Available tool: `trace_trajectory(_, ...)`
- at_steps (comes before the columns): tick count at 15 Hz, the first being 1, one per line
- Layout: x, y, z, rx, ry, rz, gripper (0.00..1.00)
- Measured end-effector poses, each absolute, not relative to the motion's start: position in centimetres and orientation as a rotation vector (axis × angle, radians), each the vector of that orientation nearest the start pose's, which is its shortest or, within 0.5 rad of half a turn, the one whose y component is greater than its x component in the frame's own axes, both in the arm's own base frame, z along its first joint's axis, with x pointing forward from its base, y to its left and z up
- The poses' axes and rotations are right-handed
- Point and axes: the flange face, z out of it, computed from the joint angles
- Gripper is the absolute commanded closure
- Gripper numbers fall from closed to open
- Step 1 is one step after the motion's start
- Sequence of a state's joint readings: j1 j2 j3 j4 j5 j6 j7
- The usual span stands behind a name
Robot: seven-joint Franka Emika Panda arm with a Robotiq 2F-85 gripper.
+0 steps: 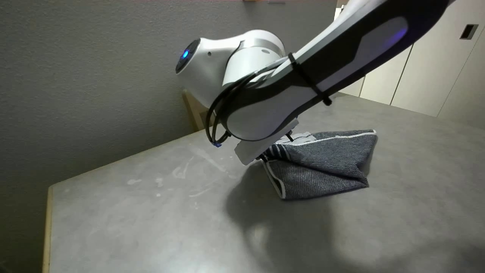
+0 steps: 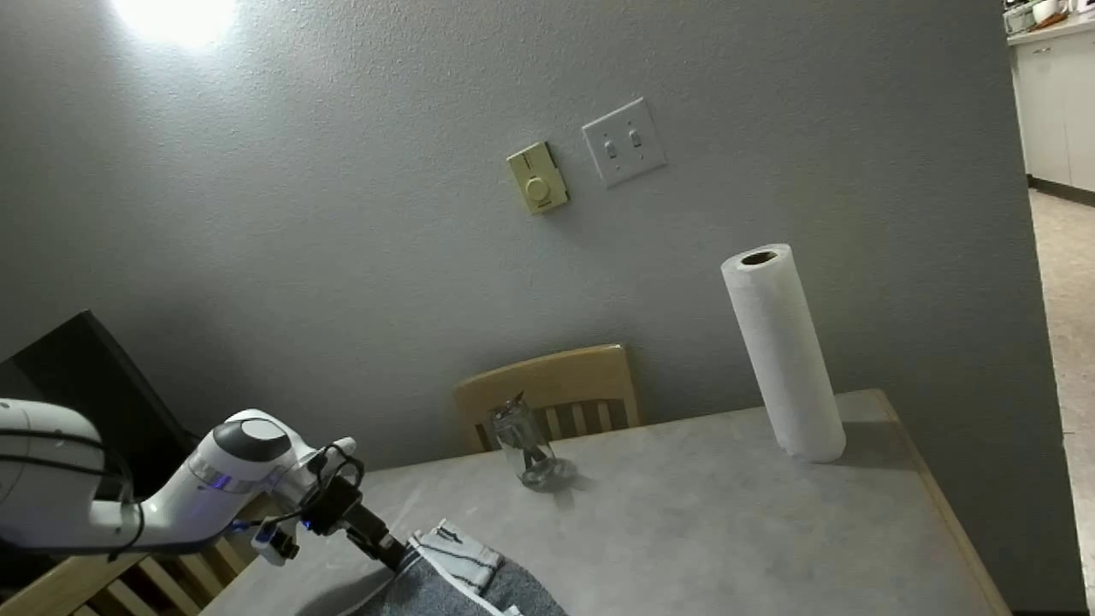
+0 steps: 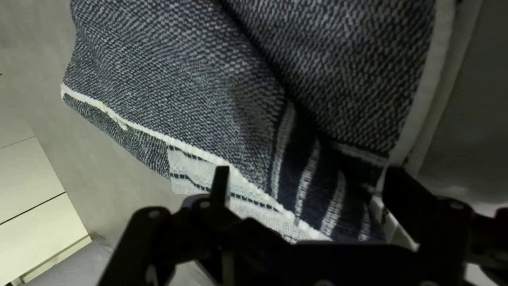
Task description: Fold the towel then unfold it
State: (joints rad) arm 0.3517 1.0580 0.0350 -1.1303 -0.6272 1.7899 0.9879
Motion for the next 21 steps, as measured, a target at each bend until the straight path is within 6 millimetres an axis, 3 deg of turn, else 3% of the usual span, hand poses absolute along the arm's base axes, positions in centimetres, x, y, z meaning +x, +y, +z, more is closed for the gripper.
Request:
trace_trajectory(8, 69.1, 22.0, 13.7, 2.439, -0.423, 0.053, 0.9)
trace_trajectory(10, 69.1, 22.0, 13.7, 2.439, -0.422, 0.053, 0.99)
trace_trajectory(17, 68.9, 22.6, 14.0, 2.445, -0.38, 0.047, 0.99)
trace_trajectory(21, 69.0, 22.5, 15.6, 2.425, -0.378, 0.047, 0.99)
